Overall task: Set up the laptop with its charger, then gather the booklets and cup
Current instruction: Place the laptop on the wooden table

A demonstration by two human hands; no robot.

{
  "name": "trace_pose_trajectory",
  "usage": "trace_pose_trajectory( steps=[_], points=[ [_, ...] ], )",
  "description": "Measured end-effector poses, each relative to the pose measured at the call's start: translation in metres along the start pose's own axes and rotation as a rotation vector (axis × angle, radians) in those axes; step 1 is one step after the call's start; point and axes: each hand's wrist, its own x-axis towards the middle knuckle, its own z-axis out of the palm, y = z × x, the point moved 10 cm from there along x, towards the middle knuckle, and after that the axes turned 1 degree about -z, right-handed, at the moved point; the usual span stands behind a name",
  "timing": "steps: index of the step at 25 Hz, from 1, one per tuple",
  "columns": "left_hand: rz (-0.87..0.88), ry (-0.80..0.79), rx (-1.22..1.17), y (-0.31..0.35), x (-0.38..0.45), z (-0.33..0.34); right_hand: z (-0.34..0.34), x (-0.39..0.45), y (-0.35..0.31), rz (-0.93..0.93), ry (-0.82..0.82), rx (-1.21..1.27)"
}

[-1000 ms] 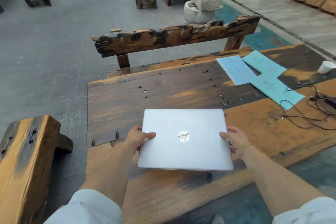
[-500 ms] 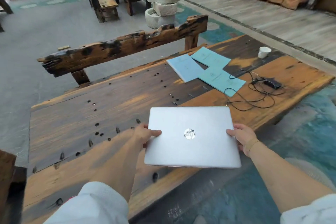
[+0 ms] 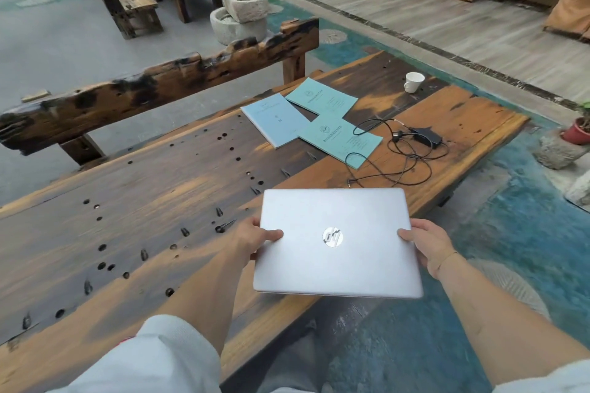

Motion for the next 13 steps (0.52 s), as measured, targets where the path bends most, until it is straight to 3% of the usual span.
trace_pose_trajectory(
  steps=[8, 13],
  points=[
    [-0.041, 0.003, -0.005, 0.027, 0.073, 0.018, 0.016, 0.074, -0.030, 0.027, 0.005, -0.067],
    [-0.132, 0.058, -0.148, 0.024, 0.117, 0.004, 0.072, 0.135, -0.060, 0.069, -0.070, -0.207]
  ],
)
